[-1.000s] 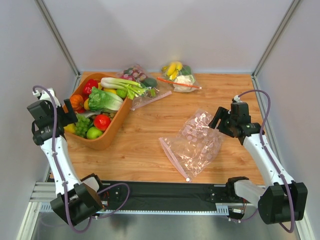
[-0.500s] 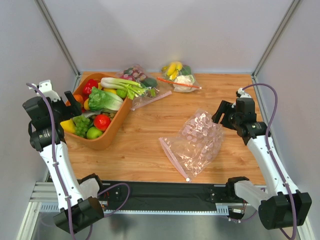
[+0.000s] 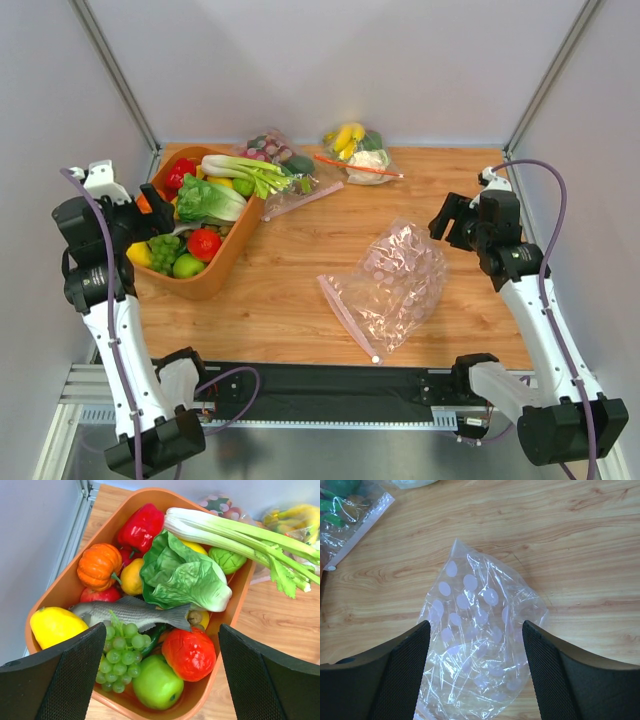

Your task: Open the zip-top bag and remove the fake food

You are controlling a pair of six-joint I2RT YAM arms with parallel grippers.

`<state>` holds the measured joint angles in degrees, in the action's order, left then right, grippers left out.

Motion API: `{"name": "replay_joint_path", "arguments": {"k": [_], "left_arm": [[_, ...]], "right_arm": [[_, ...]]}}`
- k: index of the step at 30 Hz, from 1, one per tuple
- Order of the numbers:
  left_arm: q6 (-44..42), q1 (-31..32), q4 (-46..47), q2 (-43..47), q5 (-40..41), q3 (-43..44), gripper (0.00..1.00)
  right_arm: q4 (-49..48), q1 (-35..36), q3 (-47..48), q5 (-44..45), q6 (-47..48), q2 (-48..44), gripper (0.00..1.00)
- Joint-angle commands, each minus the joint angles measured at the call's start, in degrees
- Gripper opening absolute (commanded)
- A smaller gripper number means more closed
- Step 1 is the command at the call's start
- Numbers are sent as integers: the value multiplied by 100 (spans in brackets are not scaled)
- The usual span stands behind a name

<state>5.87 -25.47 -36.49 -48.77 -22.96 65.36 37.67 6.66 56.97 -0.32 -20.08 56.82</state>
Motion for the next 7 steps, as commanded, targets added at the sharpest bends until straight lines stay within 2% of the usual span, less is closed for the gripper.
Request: {"name": "replay_joint_path", "arguments": {"k": [1, 7], "left_arm": [[-15, 69, -7, 61, 116, 91, 99], [-68, 192, -16, 52, 301, 99, 99]], "right_arm": [[-5, -24, 253, 216, 153, -101, 76], [21, -33, 315, 225, 162, -101, 76]]}}
